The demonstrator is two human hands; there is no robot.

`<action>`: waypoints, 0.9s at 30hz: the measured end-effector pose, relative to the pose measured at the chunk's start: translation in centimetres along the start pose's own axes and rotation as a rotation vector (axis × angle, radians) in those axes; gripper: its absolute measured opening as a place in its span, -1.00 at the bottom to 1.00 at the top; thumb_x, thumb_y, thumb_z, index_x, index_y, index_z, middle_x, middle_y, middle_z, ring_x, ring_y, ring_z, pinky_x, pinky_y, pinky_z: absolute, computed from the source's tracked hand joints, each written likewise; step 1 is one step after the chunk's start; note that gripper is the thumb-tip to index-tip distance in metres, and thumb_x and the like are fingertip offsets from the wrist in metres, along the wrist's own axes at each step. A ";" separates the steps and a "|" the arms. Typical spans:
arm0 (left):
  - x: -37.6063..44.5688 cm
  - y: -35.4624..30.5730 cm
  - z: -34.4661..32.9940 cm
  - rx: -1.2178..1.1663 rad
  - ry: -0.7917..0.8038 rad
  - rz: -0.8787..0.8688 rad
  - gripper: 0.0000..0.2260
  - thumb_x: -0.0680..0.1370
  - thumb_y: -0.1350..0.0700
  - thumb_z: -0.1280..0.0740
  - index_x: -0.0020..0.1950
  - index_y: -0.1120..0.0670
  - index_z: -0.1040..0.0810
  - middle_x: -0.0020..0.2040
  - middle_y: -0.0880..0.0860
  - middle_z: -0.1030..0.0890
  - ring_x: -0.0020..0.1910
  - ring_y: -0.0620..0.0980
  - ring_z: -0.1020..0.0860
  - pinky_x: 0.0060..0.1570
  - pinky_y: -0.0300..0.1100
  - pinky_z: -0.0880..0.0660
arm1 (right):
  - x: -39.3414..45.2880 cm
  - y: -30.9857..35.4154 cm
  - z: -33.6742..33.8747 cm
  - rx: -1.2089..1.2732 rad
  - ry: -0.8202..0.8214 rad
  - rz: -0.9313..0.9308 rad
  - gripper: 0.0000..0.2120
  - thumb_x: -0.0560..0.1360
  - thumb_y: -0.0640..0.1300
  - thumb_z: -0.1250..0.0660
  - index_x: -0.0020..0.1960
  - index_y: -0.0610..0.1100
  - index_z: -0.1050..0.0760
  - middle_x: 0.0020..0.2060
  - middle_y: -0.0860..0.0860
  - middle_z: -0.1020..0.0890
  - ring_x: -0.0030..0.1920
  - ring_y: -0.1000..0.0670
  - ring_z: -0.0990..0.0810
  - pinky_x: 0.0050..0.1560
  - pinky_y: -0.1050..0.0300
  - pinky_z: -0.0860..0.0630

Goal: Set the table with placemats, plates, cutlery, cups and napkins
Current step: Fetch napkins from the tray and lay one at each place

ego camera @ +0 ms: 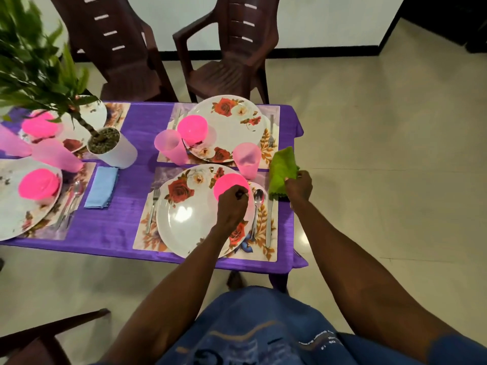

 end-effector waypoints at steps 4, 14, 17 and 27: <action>0.4 0.4 0.2 0.005 0.017 -0.011 -0.86 0.56 0.22 -0.30 0.05 0.16 -0.63 -0.07 0.08 -0.67 -0.16 -0.06 -0.54 -0.11 -0.23 -0.44 | 1.6 2.1 -1.0 0.089 0.026 0.045 -0.70 0.48 -0.26 -0.38 0.20 -0.21 -0.47 0.09 -0.11 -0.58 0.03 -0.08 -0.53 -0.08 0.10 -0.47; 0.9 1.0 0.8 0.000 0.015 -0.032 -0.85 0.55 0.22 -0.30 0.05 0.16 -0.64 -0.07 0.08 -0.68 -0.12 -0.02 -0.57 -0.10 -0.19 -0.48 | 2.9 1.9 -4.1 0.125 0.189 -0.037 -0.58 0.46 -0.31 -0.38 0.30 -0.19 -0.48 0.14 -0.10 -0.60 0.12 -0.12 -0.57 0.14 -0.07 -0.57; 1.1 0.8 1.0 0.000 0.001 -0.049 -0.86 0.55 0.22 -0.31 0.05 0.16 -0.64 -0.06 0.08 -0.68 -0.11 -0.05 -0.56 -0.08 -0.24 -0.42 | 2.8 0.9 -4.0 0.006 0.232 -0.096 -0.47 0.41 -0.33 -0.33 0.38 -0.18 -0.41 0.13 -0.11 -0.58 0.12 -0.16 -0.56 0.03 -0.01 -0.57; 1.8 0.0 1.6 0.008 -0.011 -0.077 -0.89 0.56 0.23 -0.32 0.01 0.17 -0.63 -0.08 0.07 -0.66 -0.12 -0.05 -0.54 -0.10 -0.21 -0.42 | 2.5 2.5 -3.6 -0.174 0.136 0.131 -0.66 0.48 -0.31 -0.28 0.25 -0.21 -0.52 0.12 -0.16 -0.62 0.12 -0.16 -0.56 -0.03 0.12 -0.44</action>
Point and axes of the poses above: each hand's wrist, its own x-axis towards the middle knuckle, its own z-axis out of the back of the hand, y = z × x, the point moved 4 cm from there along x, towards the middle knuckle
